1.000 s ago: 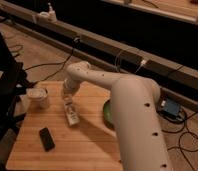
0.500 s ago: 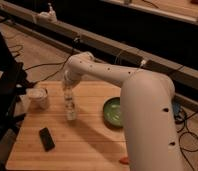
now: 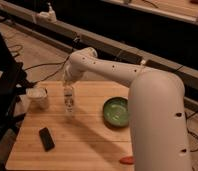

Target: Stand the bottle upright

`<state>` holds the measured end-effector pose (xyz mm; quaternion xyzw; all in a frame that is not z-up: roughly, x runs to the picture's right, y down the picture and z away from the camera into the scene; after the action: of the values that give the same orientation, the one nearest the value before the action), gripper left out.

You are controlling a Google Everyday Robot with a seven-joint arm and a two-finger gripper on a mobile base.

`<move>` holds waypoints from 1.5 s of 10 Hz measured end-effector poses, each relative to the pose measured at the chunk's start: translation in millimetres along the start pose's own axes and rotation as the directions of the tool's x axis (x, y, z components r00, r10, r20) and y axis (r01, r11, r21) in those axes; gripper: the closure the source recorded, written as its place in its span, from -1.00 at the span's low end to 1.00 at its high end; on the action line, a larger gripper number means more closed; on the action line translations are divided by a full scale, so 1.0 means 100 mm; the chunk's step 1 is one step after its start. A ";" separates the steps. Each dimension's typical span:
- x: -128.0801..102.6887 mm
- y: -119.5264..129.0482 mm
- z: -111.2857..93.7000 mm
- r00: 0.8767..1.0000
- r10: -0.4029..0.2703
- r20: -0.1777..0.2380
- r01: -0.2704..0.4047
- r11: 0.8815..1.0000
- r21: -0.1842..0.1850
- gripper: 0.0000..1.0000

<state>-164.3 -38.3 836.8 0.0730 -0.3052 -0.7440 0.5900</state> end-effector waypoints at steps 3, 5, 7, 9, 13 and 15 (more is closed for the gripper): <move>0.00 0.01 0.00 1.000 0.001 0.001 -0.001 1.000 0.000 1.00; 0.03 0.02 -0.01 1.000 -0.004 -0.010 0.004 1.000 -0.008 1.00; 0.33 0.16 -0.16 0.995 -0.019 -0.100 0.014 0.999 -0.052 1.00; 0.55 0.25 -0.26 0.985 -0.040 -0.167 0.025 0.995 -0.092 1.00; 0.70 0.55 -0.34 0.971 -0.049 -0.233 0.009 0.986 -0.168 1.00; 0.71 0.67 -0.31 0.965 -0.040 -0.258 -0.009 0.982 -0.188 1.00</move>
<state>-114.2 -123.0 865.9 0.1167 -0.1528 -0.7579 0.6234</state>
